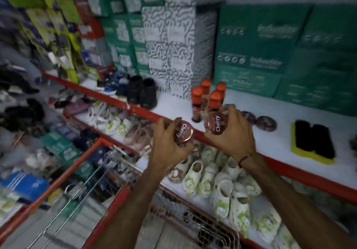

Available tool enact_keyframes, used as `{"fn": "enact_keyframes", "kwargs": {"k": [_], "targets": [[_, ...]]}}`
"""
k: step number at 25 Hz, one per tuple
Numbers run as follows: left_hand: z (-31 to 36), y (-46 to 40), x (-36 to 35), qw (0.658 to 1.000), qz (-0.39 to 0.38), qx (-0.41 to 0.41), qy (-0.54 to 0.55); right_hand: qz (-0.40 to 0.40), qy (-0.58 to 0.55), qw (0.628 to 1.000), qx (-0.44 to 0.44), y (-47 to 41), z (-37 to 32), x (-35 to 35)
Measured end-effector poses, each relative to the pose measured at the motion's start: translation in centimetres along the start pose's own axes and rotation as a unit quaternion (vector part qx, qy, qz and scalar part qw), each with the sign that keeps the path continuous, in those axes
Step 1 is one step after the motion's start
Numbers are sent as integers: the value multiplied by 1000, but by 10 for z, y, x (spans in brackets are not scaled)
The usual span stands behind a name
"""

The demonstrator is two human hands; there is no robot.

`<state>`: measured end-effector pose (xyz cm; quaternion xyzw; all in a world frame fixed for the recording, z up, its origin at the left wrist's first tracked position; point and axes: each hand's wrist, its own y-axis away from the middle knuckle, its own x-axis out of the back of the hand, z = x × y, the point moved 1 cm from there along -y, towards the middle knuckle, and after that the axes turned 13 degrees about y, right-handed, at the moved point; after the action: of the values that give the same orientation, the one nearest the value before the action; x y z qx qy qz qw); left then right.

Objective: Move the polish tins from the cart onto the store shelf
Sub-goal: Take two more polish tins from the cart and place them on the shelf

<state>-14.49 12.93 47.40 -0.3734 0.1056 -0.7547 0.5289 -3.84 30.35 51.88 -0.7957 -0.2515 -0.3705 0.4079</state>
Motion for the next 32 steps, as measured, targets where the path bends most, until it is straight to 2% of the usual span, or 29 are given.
{"fn": "enact_keyframes", "kwargs": {"k": [4,9,12,17,21,23,26,29,32], "targets": [[54,-33,-92,996,-83,-22,16,-44,164,981,-92,-12,83,24],[61,-48,-173,970,-215,-12,-115,-99,251,958,-98,-12,134,17],[51,-54,-191,963,-227,5,-147,-105,266,955,-77,-14,140,19],[53,-66,-200,959,-226,-18,-168,-94,279,954,-53,-15,152,23],[59,-82,-200,954,-265,-62,-125,-104,273,954,-68,-25,161,31],[63,-93,-204,942,-305,-85,-109,-132,263,954,-62,-35,165,32],[60,-101,-217,919,-355,-90,-146,-197,272,940,-54,-44,172,28],[40,-106,-234,917,-360,-81,-153,-209,262,941,-45,-46,180,27],[48,-104,-230,918,-357,-92,-149,-205,257,944,-34,-48,187,29]]}}
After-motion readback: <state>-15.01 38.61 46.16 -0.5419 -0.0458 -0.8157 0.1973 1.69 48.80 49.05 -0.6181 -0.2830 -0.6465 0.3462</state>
